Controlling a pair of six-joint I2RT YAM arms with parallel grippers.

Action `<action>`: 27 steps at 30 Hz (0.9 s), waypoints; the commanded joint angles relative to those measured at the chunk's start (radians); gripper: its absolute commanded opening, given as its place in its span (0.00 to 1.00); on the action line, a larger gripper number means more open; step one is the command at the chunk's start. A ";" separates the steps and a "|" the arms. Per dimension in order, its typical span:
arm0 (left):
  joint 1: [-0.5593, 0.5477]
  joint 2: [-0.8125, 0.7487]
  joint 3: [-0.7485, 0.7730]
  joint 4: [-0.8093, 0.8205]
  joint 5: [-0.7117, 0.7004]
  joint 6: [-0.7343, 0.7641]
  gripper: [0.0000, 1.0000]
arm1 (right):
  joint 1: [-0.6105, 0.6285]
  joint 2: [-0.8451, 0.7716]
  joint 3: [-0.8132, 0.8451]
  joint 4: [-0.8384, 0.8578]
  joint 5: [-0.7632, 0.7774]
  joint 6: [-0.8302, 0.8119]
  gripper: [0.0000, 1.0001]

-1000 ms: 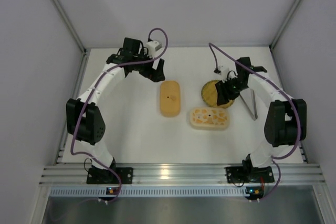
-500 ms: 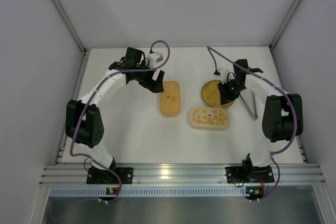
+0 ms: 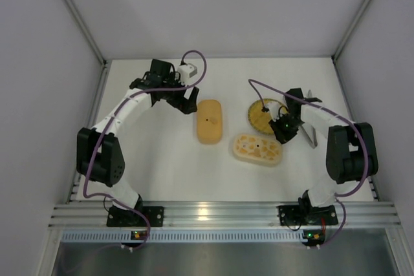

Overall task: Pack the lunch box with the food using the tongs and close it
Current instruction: Adjust the packing box at the center of the board.

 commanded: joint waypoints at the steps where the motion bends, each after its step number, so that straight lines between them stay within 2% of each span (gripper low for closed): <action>1: 0.017 0.007 0.018 0.064 -0.034 0.037 0.98 | 0.022 -0.092 -0.028 -0.027 -0.031 -0.083 0.10; 7: 0.054 0.094 0.067 0.093 -0.021 0.015 0.98 | 0.040 -0.204 -0.079 -0.124 -0.137 -0.181 0.08; 11: 0.063 0.166 0.124 0.099 -0.011 0.000 0.98 | 0.098 -0.270 -0.132 -0.130 -0.145 -0.225 0.09; 22: 0.074 0.298 0.261 0.082 0.002 0.020 0.98 | 0.241 -0.261 -0.171 -0.116 -0.179 -0.213 0.08; 27: 0.074 0.433 0.430 0.001 0.027 0.073 0.98 | 0.284 -0.269 -0.166 -0.119 -0.202 -0.183 0.09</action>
